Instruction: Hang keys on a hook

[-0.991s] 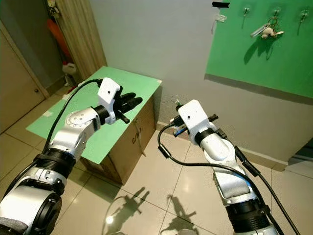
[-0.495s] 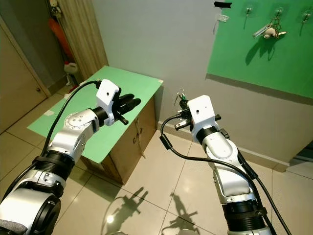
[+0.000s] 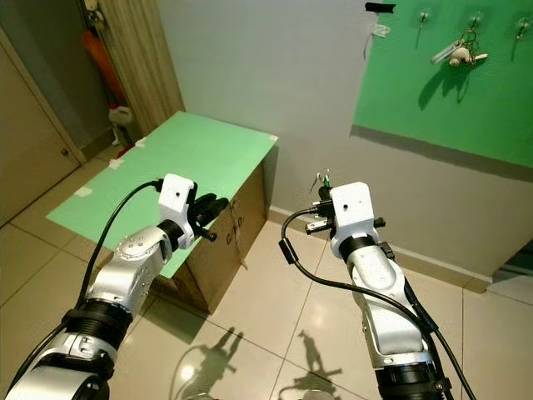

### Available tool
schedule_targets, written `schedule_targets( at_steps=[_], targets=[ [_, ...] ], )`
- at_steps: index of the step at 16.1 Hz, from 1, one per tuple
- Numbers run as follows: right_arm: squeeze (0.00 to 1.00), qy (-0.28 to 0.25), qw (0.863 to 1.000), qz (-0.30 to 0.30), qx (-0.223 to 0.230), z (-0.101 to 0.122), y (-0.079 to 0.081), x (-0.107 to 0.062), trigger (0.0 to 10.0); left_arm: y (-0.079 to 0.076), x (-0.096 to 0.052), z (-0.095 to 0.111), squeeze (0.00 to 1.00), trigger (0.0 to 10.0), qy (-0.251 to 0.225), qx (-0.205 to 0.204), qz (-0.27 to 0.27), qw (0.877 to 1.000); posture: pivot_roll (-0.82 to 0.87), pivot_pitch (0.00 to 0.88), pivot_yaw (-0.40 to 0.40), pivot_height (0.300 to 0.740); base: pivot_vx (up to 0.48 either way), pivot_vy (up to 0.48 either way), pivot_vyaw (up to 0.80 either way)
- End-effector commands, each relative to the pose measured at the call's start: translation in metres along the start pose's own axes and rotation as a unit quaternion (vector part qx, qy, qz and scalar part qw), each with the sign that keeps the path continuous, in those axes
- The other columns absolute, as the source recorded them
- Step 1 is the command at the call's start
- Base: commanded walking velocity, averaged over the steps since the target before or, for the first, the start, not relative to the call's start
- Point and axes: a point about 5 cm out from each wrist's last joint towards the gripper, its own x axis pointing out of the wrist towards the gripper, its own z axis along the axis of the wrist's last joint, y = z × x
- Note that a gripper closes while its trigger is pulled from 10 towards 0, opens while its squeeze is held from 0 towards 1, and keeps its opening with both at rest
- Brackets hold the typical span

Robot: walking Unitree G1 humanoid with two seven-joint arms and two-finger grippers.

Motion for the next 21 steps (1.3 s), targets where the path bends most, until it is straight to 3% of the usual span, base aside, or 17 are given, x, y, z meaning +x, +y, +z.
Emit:
schedule_targets(
  at_steps=[1, 7, 18, 19, 21],
  targets=[
    [0.0, -0.012, 1.0, -0.004, -0.003, 0.005, 0.0, -0.001, 0.0, 0.003, -0.002, 0.003, 0.0, 10.0, -0.01, 0.003, 0.016, 1.0, -0.19, 0.0, 0.093, 0.74, 0.0, 0.0, 0.0],
    [0.0, -0.021, 1.0, -0.012, -0.005, 0.009, -0.003, 0.001, 0.0, -0.001, 0.0, 0.009, 0.0, 10.0, -0.02, 0.009, 0.013, 1.0, -0.2, 0.0, 0.094, 0.74, 0.0, -0.436, 0.0],
    [0.0, -0.026, 0.999, -0.018, -0.001, 0.01, -0.001, 0.001, 0.0, 0.005, 0.003, 0.014, 0.0, 10.0, -0.02, 0.006, 0.015, 1.0, -0.2, 0.0, 0.101, 0.74, 0.0, -0.463, 0.0],
    [0.0, -0.026, 1.0, -0.017, -0.001, 0.01, -0.001, 0.002, 0.0, 0.003, 0.003, 0.015, 0.0, 10.0, -0.019, 0.008, 0.001, 1.0, -0.2, 0.0, 0.102, 0.74, 0.0, -0.454, 0.0],
    [0.0, -0.026, 1.0, -0.015, -0.001, 0.01, 0.0, 0.002, 0.0, -0.012, 0.002, 0.005, 0.0, 10.0, 0.01, 0.037, -0.082, 0.996, -0.2, 0.0, 0.095, 0.74, 0.0, -0.217, 0.0]
  ],
)
